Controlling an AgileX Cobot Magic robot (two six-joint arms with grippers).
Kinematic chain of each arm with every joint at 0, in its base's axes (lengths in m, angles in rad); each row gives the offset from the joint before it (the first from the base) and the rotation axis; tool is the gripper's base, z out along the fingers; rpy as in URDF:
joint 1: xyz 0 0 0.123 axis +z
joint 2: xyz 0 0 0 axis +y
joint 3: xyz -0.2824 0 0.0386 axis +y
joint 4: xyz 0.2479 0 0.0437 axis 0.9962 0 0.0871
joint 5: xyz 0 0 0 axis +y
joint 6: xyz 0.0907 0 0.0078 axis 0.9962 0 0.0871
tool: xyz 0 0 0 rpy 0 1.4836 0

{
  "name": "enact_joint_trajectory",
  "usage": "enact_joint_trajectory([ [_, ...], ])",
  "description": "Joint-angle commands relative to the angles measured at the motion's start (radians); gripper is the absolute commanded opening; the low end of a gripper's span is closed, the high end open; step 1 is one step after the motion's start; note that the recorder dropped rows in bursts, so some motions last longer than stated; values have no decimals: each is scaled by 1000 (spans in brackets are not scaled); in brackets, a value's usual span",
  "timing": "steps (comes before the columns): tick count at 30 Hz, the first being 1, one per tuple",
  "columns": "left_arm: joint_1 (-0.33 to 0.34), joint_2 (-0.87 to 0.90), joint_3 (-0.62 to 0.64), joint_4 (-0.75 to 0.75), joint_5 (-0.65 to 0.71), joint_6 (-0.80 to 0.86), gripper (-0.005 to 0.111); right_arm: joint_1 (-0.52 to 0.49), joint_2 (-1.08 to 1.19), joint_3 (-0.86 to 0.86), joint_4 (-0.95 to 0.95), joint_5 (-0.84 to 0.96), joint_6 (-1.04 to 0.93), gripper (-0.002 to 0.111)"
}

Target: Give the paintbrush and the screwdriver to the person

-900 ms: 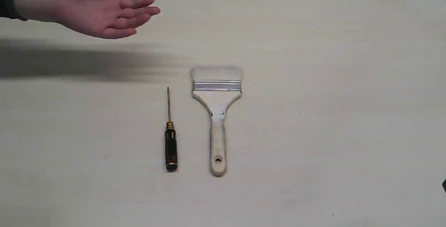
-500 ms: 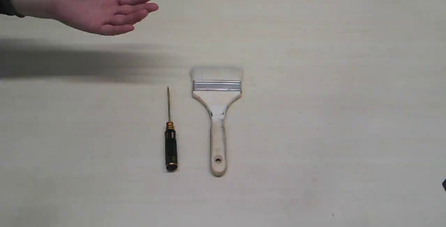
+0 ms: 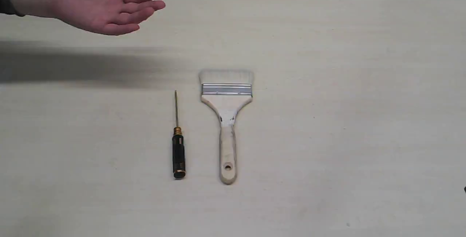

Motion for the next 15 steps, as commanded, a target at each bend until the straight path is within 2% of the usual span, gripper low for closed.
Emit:
enact_joint_trajectory([
  [1,-5,-2,2,0,-6,-2,0,2,-6,2,3,-14,0,4],
  [5,-5,-2,2,0,-6,-2,0,2,-6,2,10,-23,8,4],
  [11,-5,-2,2,0,-6,-2,0,2,-6,2,192,-115,15,4],
  [15,-5,-2,2,0,-6,-2,0,2,-6,2,211,-156,15,4],
])
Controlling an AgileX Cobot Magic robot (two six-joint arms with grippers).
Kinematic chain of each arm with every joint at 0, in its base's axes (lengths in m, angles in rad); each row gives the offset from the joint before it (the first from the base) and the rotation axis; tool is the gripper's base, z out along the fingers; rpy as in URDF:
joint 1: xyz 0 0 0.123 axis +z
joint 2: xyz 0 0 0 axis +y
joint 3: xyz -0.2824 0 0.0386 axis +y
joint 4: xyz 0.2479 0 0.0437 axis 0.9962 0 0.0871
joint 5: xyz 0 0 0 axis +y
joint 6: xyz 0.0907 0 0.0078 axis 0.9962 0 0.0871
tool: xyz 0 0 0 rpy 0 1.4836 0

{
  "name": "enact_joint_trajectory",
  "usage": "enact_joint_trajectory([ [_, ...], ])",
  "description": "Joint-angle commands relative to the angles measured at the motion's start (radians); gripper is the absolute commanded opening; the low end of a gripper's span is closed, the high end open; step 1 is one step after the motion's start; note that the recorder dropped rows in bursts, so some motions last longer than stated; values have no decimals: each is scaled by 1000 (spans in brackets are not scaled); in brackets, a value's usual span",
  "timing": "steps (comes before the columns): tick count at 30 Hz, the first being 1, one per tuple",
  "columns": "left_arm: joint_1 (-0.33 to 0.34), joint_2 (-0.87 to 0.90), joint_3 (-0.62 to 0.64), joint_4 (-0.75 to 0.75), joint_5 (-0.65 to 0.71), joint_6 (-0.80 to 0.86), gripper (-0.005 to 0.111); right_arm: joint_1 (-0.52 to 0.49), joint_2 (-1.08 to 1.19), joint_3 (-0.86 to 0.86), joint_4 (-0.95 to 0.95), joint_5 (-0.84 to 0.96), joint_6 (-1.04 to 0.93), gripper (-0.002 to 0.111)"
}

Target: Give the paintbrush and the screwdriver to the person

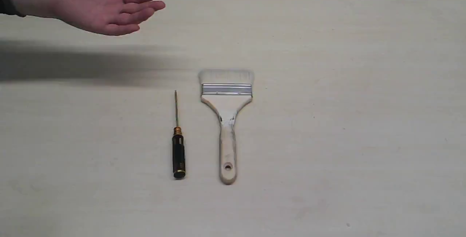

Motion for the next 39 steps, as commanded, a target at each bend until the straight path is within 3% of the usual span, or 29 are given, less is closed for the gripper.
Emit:
enact_joint_trajectory([
  [1,-5,-2,2,0,-6,-2,0,2,-6,2,21,-64,3,4],
  [8,-5,-2,2,-4,-5,-2,0,2,-6,2,254,-161,13,4],
  [35,-5,-2,2,0,-6,-2,0,2,-6,2,300,-103,27,5],
  [39,-5,-2,2,0,-6,-2,0,2,-6,2,295,-120,27,15],
])
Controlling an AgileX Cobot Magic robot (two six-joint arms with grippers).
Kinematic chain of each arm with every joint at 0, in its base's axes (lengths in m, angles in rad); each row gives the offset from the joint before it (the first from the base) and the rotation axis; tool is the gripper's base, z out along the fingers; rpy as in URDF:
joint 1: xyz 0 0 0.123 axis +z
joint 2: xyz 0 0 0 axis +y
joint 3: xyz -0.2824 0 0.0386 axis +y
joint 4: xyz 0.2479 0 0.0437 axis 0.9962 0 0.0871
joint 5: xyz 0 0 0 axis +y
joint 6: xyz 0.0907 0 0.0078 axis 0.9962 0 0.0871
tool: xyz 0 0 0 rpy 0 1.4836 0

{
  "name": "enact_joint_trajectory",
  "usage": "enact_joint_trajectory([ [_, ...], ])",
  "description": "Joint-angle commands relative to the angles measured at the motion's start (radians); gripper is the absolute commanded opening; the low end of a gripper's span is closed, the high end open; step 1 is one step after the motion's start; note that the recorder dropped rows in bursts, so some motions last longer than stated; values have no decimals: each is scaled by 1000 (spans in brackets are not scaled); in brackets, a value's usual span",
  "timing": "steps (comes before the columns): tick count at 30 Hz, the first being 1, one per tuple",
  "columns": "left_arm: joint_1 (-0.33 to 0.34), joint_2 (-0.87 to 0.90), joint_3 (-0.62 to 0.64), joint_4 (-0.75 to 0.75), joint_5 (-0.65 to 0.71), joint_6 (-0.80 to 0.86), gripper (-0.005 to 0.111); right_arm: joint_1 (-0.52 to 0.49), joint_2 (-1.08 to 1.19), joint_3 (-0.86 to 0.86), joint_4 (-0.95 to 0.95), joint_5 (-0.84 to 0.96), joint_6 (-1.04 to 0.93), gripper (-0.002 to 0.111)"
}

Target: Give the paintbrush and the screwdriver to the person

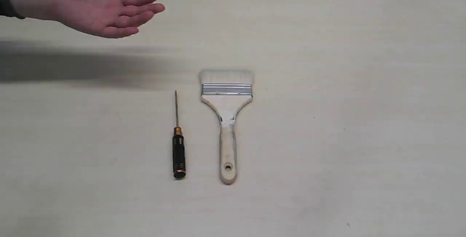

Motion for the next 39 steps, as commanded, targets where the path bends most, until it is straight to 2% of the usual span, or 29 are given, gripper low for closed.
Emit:
enact_joint_trajectory([
  [1,-5,-2,2,0,-6,-2,0,2,-6,2,-1,-16,1,19],
  [4,-5,-2,2,0,-6,-2,0,2,-6,-59,-1,1,-4,33],
  [7,-5,-2,2,0,-6,-2,0,2,4,-162,-1,83,-18,39],
  [11,-5,-2,2,0,-6,-2,0,2,93,-322,84,231,-137,40],
  [13,-5,-2,2,0,-6,-2,0,2,157,-389,202,320,-346,40],
  [16,-5,-2,2,0,-6,-2,0,2,289,-475,474,475,-716,40],
  [18,-5,-2,2,0,-6,-2,0,2,378,-513,604,569,-851,40],
  [28,-5,-2,2,-3,-6,-2,0,7,824,-673,634,759,-946,40],
  [31,-5,-2,2,-3,-6,-2,0,80,939,-725,629,763,-976,40],
  [34,-5,-2,2,-3,-6,-2,0,230,1038,-785,523,673,-969,40],
  [35,-5,-2,2,-3,-6,-2,0,320,1083,-808,453,608,-914,40],
  [36,-5,-2,2,-3,-6,-2,0,359,1101,-822,384,563,-871,40],
  [39,-5,-2,2,-3,-6,-2,0,538,1198,-869,59,444,-580,40],
])
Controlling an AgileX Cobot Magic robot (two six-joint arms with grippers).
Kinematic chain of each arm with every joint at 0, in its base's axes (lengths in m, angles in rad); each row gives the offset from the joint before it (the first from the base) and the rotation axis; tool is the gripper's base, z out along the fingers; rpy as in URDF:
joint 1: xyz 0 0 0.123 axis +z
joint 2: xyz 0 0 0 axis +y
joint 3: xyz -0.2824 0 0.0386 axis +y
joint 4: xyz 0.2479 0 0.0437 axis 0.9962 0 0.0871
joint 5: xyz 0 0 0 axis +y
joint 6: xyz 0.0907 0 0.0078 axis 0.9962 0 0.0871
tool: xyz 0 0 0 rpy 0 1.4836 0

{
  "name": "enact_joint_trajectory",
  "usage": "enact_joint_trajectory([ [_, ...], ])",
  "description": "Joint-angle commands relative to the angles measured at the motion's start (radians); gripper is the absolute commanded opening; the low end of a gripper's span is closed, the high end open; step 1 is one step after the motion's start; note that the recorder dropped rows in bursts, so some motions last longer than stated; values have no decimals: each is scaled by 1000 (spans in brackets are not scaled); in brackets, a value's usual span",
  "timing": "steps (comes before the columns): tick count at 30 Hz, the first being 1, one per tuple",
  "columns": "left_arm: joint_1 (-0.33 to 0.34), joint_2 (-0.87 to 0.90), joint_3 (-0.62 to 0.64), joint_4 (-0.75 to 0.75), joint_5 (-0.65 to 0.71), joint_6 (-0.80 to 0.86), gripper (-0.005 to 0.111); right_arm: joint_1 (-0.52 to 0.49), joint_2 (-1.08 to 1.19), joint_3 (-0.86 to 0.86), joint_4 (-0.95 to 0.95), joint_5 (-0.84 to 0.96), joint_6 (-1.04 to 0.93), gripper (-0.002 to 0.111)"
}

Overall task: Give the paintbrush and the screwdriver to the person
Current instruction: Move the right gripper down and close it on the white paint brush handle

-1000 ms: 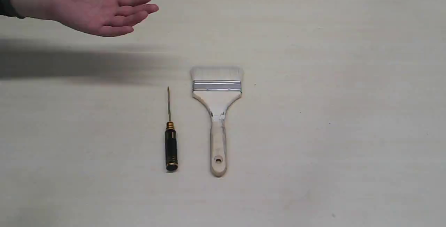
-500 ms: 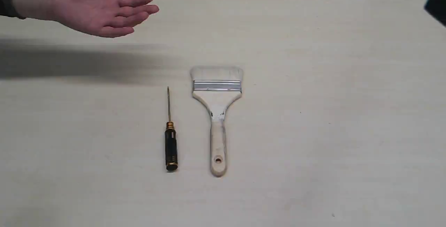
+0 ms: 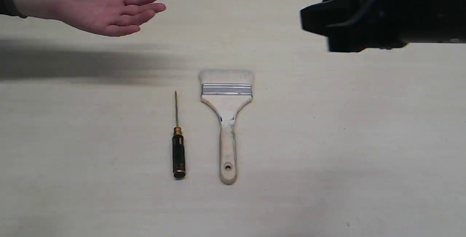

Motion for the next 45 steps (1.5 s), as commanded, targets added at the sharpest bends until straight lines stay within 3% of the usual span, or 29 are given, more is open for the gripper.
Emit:
enact_joint_trajectory([
  [1,-5,-2,2,-3,-6,-2,0,173,109,-56,-358,-109,293,40],
  [5,-5,-2,2,-3,-6,-2,0,287,258,-144,-766,-73,762,40],
  [8,-5,-2,2,-3,-6,-2,0,321,389,-234,-948,39,937,40],
  [23,-5,-2,2,-1,-6,-2,0,357,814,-433,-864,99,963,40],
  [34,-5,-2,2,-1,-6,-2,0,366,894,-462,-904,139,1060,40],
  [39,-5,-2,2,-1,-6,-2,0,368,894,-462,-898,145,1080,56],
  [45,-5,-2,2,-4,-4,-2,0,368,894,-462,-898,143,1150,55],
])
